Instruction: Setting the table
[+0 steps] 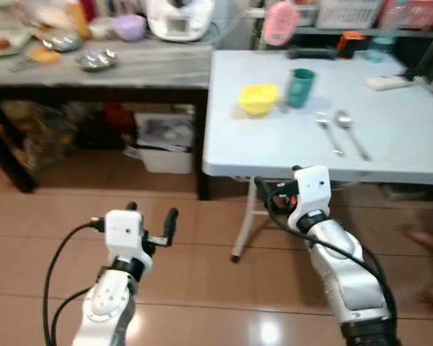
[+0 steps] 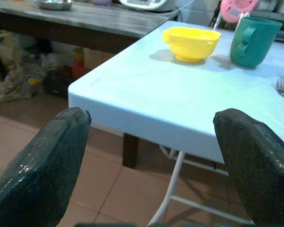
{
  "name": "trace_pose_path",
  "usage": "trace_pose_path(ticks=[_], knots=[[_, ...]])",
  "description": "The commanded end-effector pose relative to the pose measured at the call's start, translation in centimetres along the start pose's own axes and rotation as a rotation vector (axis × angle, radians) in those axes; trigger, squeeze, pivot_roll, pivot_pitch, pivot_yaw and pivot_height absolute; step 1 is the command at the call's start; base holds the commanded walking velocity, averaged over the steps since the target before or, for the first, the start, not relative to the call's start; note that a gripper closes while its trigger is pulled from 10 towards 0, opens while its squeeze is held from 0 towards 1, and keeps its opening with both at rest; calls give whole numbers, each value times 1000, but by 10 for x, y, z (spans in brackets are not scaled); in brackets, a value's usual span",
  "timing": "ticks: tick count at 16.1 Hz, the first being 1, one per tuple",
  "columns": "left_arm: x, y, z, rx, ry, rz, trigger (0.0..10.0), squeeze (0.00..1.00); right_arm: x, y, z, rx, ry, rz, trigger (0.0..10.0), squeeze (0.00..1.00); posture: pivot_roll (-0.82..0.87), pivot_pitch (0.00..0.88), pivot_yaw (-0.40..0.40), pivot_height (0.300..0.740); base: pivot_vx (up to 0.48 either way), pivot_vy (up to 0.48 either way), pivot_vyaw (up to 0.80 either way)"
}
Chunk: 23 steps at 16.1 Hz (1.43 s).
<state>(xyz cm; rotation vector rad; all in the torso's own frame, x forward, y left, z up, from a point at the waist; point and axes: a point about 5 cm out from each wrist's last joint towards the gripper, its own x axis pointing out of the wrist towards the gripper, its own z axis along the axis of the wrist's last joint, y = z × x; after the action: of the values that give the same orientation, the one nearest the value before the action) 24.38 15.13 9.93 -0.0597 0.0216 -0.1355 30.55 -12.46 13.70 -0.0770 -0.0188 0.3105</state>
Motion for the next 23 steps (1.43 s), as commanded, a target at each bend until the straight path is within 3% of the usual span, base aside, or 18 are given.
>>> trace_pose_path(ticks=[1, 7, 23], knots=[[0, 5, 4, 13, -26, 6, 10000, 0, 2, 5, 3, -2, -13, 13, 10000, 0, -114, 85, 48, 740, 0, 0, 0], [-2, 2, 9, -11, -49, -40, 10000, 0, 1, 4, 3, -6, -15, 8, 10000, 0, -112, 86, 51, 740, 43, 0, 0], [-2, -6, 7, -19, -40, -91, 10000, 0, 1, 0, 5, -25, -31, -9, 10000, 0, -118, 87, 50, 740, 393, 0, 0]])
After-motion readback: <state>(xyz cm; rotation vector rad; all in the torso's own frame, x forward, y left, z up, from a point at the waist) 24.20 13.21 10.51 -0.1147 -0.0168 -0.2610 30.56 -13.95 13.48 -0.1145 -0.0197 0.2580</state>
